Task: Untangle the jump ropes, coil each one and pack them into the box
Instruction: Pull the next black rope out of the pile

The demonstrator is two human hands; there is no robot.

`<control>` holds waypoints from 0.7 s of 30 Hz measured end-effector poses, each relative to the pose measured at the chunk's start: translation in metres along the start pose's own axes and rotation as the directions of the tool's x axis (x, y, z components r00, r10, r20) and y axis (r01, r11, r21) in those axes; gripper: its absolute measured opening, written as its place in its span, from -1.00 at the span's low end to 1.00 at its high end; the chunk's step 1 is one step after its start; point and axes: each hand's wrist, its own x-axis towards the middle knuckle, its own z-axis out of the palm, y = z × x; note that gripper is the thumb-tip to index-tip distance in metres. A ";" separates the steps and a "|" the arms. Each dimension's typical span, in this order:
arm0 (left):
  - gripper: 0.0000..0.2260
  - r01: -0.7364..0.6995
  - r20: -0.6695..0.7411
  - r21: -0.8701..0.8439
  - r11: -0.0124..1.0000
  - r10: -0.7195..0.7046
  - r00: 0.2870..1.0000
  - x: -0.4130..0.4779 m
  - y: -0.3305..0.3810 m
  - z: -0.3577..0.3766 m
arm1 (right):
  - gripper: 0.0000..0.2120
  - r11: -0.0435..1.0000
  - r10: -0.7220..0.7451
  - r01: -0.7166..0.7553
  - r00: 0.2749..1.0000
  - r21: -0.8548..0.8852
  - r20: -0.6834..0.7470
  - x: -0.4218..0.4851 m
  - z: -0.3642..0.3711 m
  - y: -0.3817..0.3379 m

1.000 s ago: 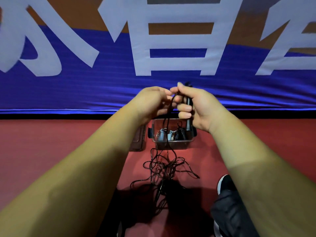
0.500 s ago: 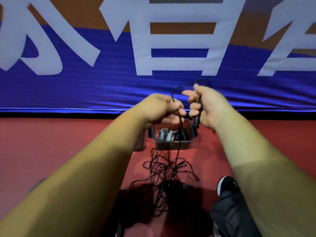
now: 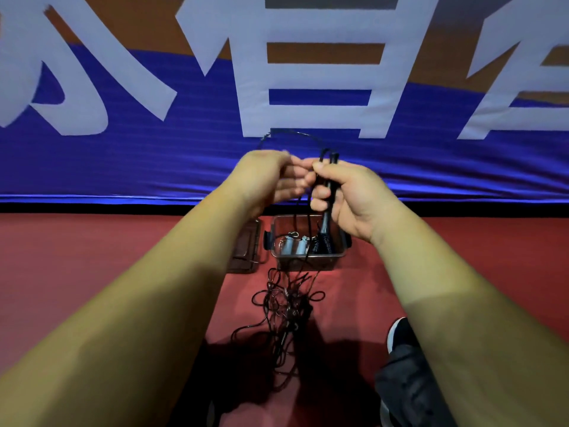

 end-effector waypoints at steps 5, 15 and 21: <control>-0.65 0.010 0.395 0.457 0.890 -0.213 0.894 -0.010 -0.029 0.003 | -0.83 0.955 -0.045 0.059 0.998 0.291 -0.054 0.002 0.005 -0.022; -0.85 -0.013 0.189 0.010 1.000 0.011 0.982 -0.002 -0.012 0.001 | -0.53 0.993 0.094 -0.109 0.962 -0.047 -0.258 0.016 -0.025 -0.020; -0.83 -0.010 0.061 -0.582 0.813 0.056 0.997 0.004 0.014 -0.004 | -0.58 0.887 0.320 -0.312 0.947 -0.342 -0.034 -0.005 -0.019 -0.002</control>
